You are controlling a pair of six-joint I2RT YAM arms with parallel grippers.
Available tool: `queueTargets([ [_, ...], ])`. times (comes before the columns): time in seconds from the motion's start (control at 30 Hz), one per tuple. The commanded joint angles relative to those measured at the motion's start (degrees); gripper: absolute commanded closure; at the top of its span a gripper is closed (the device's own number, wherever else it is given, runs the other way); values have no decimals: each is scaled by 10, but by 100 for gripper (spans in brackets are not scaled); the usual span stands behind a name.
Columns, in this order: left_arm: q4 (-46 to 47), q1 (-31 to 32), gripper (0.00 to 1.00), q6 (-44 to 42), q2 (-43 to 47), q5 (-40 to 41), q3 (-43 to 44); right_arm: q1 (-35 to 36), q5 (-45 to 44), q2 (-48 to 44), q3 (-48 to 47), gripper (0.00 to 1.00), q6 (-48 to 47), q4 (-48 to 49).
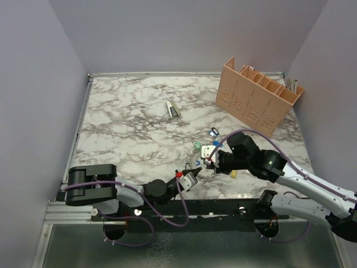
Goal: Remove the keys from the keyring
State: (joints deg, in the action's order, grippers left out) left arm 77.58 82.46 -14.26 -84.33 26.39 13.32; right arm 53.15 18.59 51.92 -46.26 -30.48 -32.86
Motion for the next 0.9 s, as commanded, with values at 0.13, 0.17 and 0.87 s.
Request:
queueTargets([
  [0.13,-21,-22,73,59,33,69,-13,-1,-104,4,-8,69,112,40],
  [0.17,-46,-32,66,76,44,72,-12,-1,-125,10,-5,63,145,56],
  [0.87,-260,-265,43,393,136,-86,-33,-99,-151,360,-108,48,438,165],
])
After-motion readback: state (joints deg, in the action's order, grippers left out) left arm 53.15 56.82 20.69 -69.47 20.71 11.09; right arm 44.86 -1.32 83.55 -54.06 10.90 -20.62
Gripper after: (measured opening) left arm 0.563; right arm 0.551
